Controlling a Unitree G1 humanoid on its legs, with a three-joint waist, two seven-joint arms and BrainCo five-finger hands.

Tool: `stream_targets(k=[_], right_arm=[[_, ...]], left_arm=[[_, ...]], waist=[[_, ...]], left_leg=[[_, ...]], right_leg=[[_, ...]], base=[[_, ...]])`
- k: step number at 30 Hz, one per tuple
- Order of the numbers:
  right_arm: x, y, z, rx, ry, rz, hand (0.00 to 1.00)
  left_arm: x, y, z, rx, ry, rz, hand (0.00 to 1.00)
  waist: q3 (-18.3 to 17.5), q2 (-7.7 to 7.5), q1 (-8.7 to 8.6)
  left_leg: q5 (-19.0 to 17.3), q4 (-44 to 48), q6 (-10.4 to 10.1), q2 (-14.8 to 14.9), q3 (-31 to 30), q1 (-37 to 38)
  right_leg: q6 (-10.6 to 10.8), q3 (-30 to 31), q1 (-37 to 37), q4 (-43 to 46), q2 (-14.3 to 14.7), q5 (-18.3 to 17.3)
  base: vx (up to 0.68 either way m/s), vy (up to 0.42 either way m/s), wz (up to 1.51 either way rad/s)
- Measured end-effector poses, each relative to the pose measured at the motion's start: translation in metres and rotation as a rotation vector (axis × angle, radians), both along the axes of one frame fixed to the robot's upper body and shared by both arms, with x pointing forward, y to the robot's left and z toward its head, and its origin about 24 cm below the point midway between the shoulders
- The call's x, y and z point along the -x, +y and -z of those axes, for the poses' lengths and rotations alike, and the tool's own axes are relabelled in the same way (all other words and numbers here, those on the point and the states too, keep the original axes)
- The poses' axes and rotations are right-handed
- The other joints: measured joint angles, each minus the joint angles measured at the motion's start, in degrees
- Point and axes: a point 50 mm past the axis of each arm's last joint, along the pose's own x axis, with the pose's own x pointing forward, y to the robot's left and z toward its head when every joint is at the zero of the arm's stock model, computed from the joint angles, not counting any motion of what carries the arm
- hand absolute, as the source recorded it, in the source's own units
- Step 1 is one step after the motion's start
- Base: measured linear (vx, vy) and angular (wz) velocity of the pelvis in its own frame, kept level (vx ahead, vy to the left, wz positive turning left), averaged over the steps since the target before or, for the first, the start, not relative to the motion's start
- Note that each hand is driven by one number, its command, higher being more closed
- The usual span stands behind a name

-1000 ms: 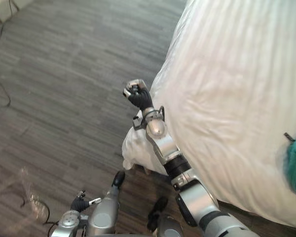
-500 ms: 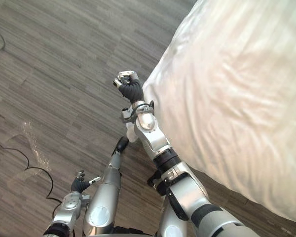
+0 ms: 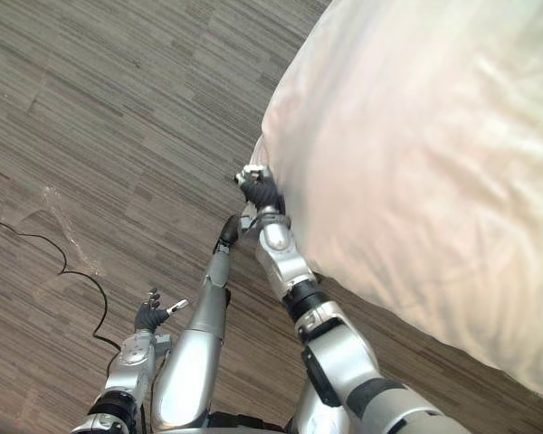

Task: Tidy the bed and pick cloth on bed and put in laundry

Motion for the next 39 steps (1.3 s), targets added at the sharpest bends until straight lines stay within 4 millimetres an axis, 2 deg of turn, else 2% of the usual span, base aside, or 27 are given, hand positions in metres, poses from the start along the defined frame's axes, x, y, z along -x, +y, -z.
stream_targets(k=[2, 3, 4, 5, 6, 8, 9, 11, 13, 16, 19, 20, 22, 24, 26, 28, 31, 32, 33, 35, 36, 38, 39], right_arm=[[0.021, -0.007, 0.05, 0.011, 0.184, 0.016, 1.0], [0.027, -0.011, 0.063, 0.005, 0.233, 0.036, 1.0], [0.044, -0.021, 0.09, -0.004, 0.339, 0.075, 1.0], [0.05, -0.024, 0.099, -0.004, 0.373, 0.086, 1.0], [0.069, -0.031, 0.12, -0.003, 0.453, 0.105, 1.0], [0.087, -0.047, 0.142, 0.02, 0.531, 0.12, 1.0], [0.091, -0.051, 0.145, 0.018, 0.542, 0.129, 1.0], [0.111, -0.073, 0.161, -0.037, 0.604, 0.214, 1.0], [0.129, -0.091, 0.173, -0.099, 0.653, 0.306, 1.0], [0.162, -0.12, 0.193, -0.172, 0.747, 0.472, 1.0], [0.191, -0.146, 0.206, -0.25, 0.82, 0.628, 1.0], [0.193, -0.148, 0.207, -0.256, 0.825, 0.641, 1.0], [0.215, -0.166, 0.212, -0.305, 0.861, 0.759, 1.0], [0.22, -0.178, 0.21, -0.313, 0.841, 0.809, 1.0], [0.214, -0.189, 0.202, -0.307, 0.792, 0.827, 1.0], [0.187, -0.206, 0.176, -0.286, 0.629, 0.819, 1.0], [0.146, -0.209, 0.134, -0.255, 0.413, 0.753, 1.0], [0.13, -0.204, 0.116, -0.242, 0.331, 0.71, 1.0], [0.126, -0.203, 0.111, -0.236, 0.305, 0.697, 1.0], [0.104, -0.184, 0.086, -0.225, 0.194, 0.599, 1.0], [0.101, -0.181, 0.084, -0.225, 0.182, 0.582, 1.0], [0.086, -0.158, 0.071, -0.206, 0.135, 0.474, 1.0], [0.083, -0.153, 0.069, -0.207, 0.126, 0.455, 1.0]], left_arm=[[-0.001, 0.0, -0.001, 0.004, -0.003, -0.007, 0.0], [-0.001, 0.001, -0.001, 0.004, -0.004, -0.01, 0.0], [-0.001, 0.003, -0.001, -0.002, -0.001, -0.011, 0.0], [-0.001, 0.004, -0.001, -0.004, 0.0, -0.012, 0.0], [-0.001, 0.007, -0.002, -0.011, 0.002, -0.014, 0.0], [-0.004, 0.003, -0.002, 0.001, -0.001, -0.003, 0.0], [-0.005, 0.0, -0.002, 0.009, 0.0, 0.002, 0.0], [-0.008, -0.016, 0.001, 0.049, 0.017, 0.044, 0.0], [-0.003, -0.027, 0.007, 0.073, 0.053, 0.07, 0.0], [0.004, -0.033, 0.015, 0.111, 0.101, 0.088, 0.0], [0.016, -0.03, 0.024, 0.146, 0.146, 0.064, 0.0], [0.018, -0.029, 0.025, 0.147, 0.15, 0.063, 0.0], [0.031, -0.025, 0.032, 0.168, 0.186, 0.046, 0.0], [0.036, -0.025, 0.035, 0.18, 0.203, 0.043, 0.0], [0.044, -0.021, 0.039, 0.177, 0.225, 0.031, 0.0], [0.06, -0.018, 0.046, 0.181, 0.273, 0.011, 0.0], [0.078, -0.018, 0.055, 0.187, 0.334, -0.004, 0.0], [0.084, -0.018, 0.058, 0.19, 0.351, -0.008, 0.0], [0.086, -0.019, 0.058, 0.192, 0.356, -0.009, 0.0], [0.093, -0.021, 0.063, 0.191, 0.396, 0.004, 0.0], [0.094, -0.021, 0.064, 0.192, 0.4, 0.004, 0.0], [0.095, -0.021, 0.064, 0.19, 0.405, 0.004, 0.0], [0.095, -0.021, 0.064, 0.189, 0.405, 0.004, 0.0]], waist=[[-0.1, -0.16, -0.58], [-0.14, -0.23, -0.85], [-0.29, -0.47, -1.42], [-0.39, -0.65, -1.59], [-0.86, -1.36, -2.33], [-1.77, -1.47, -4.15], [-2.19, -1.55, -4.38], [-4.4, -2.11, -6.03], [-6.76, -2.72, -6.99], [-11.3, -2.91, -7.57], [-14.73, -2.22, -8.62], [-14.94, -2.15, -8.73], [-17.72, -0.77, -9.32], [-18.93, 0.24, -9.73], [-19.77, 0.65, -10.36], [-21.26, 0.96, -10.29], [-22.6, 1.3, -10.34], [-22.94, 1.28, -10.36], [-22.94, 1.29, -10.44], [-23.18, 1.23, -10.42], [-23.18, 1.23, -10.44], [-23.21, 1.31, -10.29], [-23.21, 1.32, -10.29]], left_leg=[[-0.53, 0.9, 0.49, 0.17, 1.41, 1.25], [-0.76, 1.09, 0.57, 0.17, 1.57, 1.68], [-1.24, 1.57, 0.73, 0.3, 2.18, 2.82], [-1.45, 1.72, 0.81, 0.48, 2.69, 3.26], [-1.89, 1.9, 1.08, 0.91, 4.21, 4.63], [-2.26, 1.83, 1.32, 1.45, 5.94, 6.98], [-2.34, 1.79, 1.34, 1.64, 6.19, 7.36], [-3.12, 1.76, 1.67, 2.48, 7.78, 10.4], [-3.58, 1.7, 1.81, 2.68, 8.93, 12.42], [-4.44, 1.38, 2.28, 4.28, 12.23, 15.52], [-4.8, -0.53, 2.74, 5.51, 16.43, 19.93], [-4.82, -0.7, 2.79, 5.58, 16.86, 20.37], [-5.05, -2.22, 3.17, 5.8, 19.67, 23.67], [-5.13, -2.44, 3.29, 5.6, 20.4, 24.99], [-5.38, -3.21, 3.67, 5.65, 21.29, 26.91], [-5.67, -4.39, 4.04, 5.67, 23.75, 29.33], [-5.79, -5.43, 4.22, 5.73, 25.84, 30.63], [-5.69, -5.89, 4.36, 5.63, 26.39, 31.06], [-5.65, -6.12, 4.41, 5.55, 26.4, 31.3], [-5.55, -6.4, 4.57, 4.87, 25.92, 31.78], [-5.5, -6.5, 4.64, 4.7, 25.73, 31.79], [-4.74, -7.89, 5.33, 3.88, 24.46, 31.7], [-4.56, -8.2, 5.41, 3.7, 24.26, 31.7]], right_leg=[[0.22, 0.13, 1.94, -0.85, 0.32, 0.25], [0.21, 0.23, 2.5, -1.0, 0.35, 0.31], [0.24, 0.71, 3.57, -1.59, 0.64, 0.67], [0.26, 1.2, 3.85, -1.91, 0.9, 0.91], [0.3, 2.53, 4.5, -2.66, 1.46, 1.47], [0.38, 3.98, 6.15, -3.97, 2.18, 2.42], [0.36, 4.25, 6.46, -4.43, 2.48, 2.68], [0.63, 5.32, 9.44, -6.52, 3.63, 3.57], [0.74, 5.81, 11.39, -8.13, 4.45, 4.28], [0.89, 7.47, 14.5, -12.55, 6.74, 6.26], [1.4, 10.07, 17.98, -17.12, 8.57, 8.48], [1.45, 10.36, 18.32, -17.53, 8.7, 8.67], [1.97, 12.43, 20.65, -20.71, 9.41, 10.29], [2.44, 12.81, 22.4, -22.35, 9.41, 10.99], [2.75, 13.24, 24.07, -23.54, 9.53, 11.45], [3.19, 15.44, 25.71, -26.35, 10.23, 13.24], [3.53, 17.56, 27.29, -30.93, 11.12, 16.37], [3.68, 18.09, 28.05, -33.12, 11.34, 17.7], [3.77, 18.14, 28.46, -33.9, 11.37, 18.11], [4.13, 17.94, 30.63, -37.29, 11.51, 19.87], [4.23, 17.89, 30.87, -37.76, 11.47, 20.11], [4.6, 17.43, 31.64, -40.02, 11.17, 21.46], [4.72, 17.37, 31.75, -40.39, 11.1, 21.65]], base=[[0.0, -0.014, -0.08], [0.0, -0.004, -0.18], [-0.01, 0.002, -0.22], [-0.02, 0.007, -0.49], [-0.03, 0.007, -0.54], [-0.04, 0.008, -0.52], [-0.04, 0.01, -0.46], [-0.02, 0.002, -0.38], [0.02, -0.016, -0.35], [0.04, -0.003, -0.49], [0.05, 0.017, -0.5], [0.06, 0.029, -0.56], [0.05, 0.036, -0.48], [0.05, 0.04, -0.18], [0.03, 0.034, -0.19], [0.02, 0.049, -0.48], [0.0, 0.046, -0.42], [0.01, 0.038, -0.28], [0.01, 0.048, -0.13], [0.0, 0.029, 0.06], [0.0, 0.022, 0.14], [0.0, 0.031, 0.18], [-0.01, 0.036, 0.23]])
